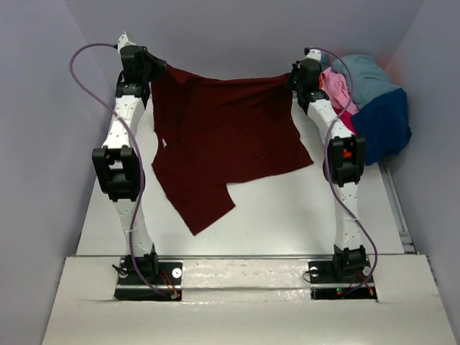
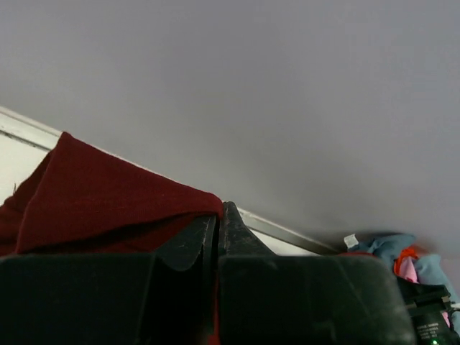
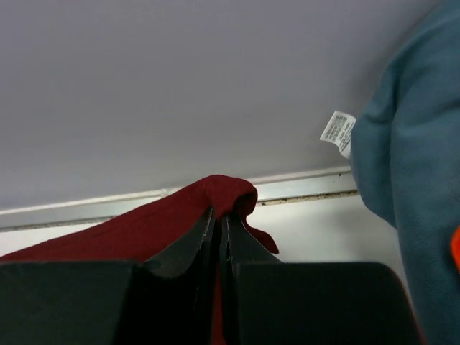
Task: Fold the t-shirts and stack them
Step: Flatten out the tshirt
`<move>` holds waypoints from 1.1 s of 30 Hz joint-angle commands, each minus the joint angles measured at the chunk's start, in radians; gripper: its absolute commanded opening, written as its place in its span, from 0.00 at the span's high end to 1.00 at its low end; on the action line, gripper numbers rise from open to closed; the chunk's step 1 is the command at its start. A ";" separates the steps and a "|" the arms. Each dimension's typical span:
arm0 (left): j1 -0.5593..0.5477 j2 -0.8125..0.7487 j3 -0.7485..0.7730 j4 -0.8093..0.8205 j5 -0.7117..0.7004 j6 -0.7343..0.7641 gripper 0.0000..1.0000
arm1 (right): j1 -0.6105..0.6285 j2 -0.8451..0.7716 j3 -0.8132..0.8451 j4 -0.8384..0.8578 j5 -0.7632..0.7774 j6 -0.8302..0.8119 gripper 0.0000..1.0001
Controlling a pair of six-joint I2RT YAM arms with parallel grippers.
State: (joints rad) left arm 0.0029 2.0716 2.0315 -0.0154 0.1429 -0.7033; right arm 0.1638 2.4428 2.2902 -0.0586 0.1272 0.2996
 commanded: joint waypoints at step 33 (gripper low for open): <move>-0.023 -0.066 -0.270 0.229 0.000 0.122 0.94 | -0.009 0.153 0.069 0.174 -0.058 -0.030 0.93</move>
State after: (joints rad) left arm -0.0006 2.1834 1.8915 0.1246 0.1558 -0.6094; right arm 0.1638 2.6141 2.3608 0.0818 0.0597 0.2977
